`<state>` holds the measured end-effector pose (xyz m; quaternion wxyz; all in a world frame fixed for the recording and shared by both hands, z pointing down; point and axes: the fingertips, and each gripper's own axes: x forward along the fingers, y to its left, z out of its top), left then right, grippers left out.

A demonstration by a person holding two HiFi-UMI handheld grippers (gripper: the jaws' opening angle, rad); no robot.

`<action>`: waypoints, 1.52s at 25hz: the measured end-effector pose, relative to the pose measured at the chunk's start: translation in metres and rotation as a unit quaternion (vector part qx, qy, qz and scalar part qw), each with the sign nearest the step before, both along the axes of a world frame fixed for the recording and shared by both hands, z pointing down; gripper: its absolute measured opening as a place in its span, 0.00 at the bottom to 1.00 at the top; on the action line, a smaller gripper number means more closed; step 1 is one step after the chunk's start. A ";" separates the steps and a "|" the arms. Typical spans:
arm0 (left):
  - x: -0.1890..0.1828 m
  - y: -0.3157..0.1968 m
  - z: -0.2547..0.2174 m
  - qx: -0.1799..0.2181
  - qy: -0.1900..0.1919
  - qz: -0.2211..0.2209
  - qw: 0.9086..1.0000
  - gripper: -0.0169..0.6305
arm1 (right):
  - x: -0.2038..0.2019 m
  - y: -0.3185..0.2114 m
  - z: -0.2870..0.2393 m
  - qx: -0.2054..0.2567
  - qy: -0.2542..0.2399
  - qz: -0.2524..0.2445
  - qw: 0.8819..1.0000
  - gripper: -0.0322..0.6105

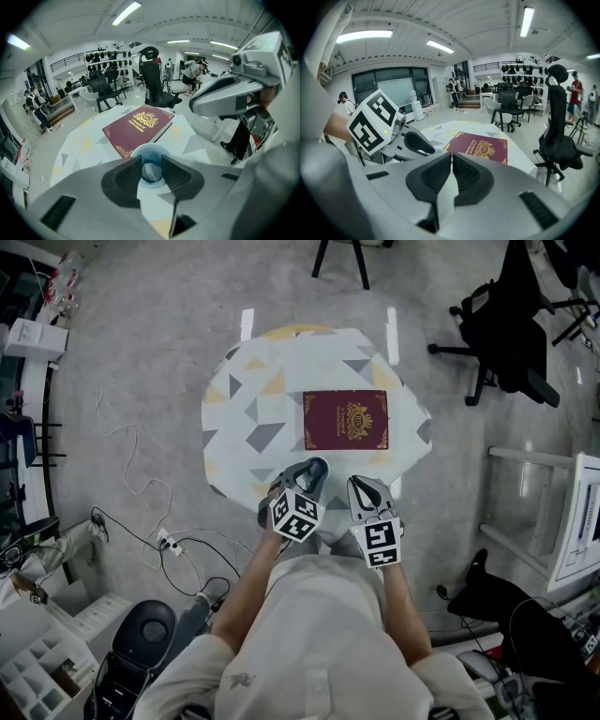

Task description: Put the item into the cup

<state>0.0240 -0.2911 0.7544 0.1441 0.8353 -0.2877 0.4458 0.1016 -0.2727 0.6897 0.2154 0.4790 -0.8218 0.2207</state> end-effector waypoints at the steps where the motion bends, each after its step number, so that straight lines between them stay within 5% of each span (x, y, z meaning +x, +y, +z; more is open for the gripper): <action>1: 0.000 0.000 -0.001 0.001 0.000 0.000 1.000 0.25 | 0.000 0.000 0.000 0.000 0.000 0.000 1.000 0.08; 10: -0.001 -0.002 -0.018 0.018 0.015 -0.008 1.000 0.25 | -0.003 0.003 -0.006 0.009 0.000 0.000 1.000 0.08; 15: -0.003 -0.010 -0.051 0.053 0.069 -0.034 0.996 0.25 | -0.005 0.003 -0.015 0.021 0.004 -0.002 1.000 0.08; 27: -0.014 -0.024 -0.163 0.161 0.196 -0.046 0.966 0.13 | -0.011 -0.010 -0.086 0.107 0.018 0.002 0.994 0.08; 38: -0.032 0.005 -0.233 0.215 0.256 -0.027 0.942 0.13 | -0.017 0.010 -0.169 0.192 0.018 0.036 0.981 0.06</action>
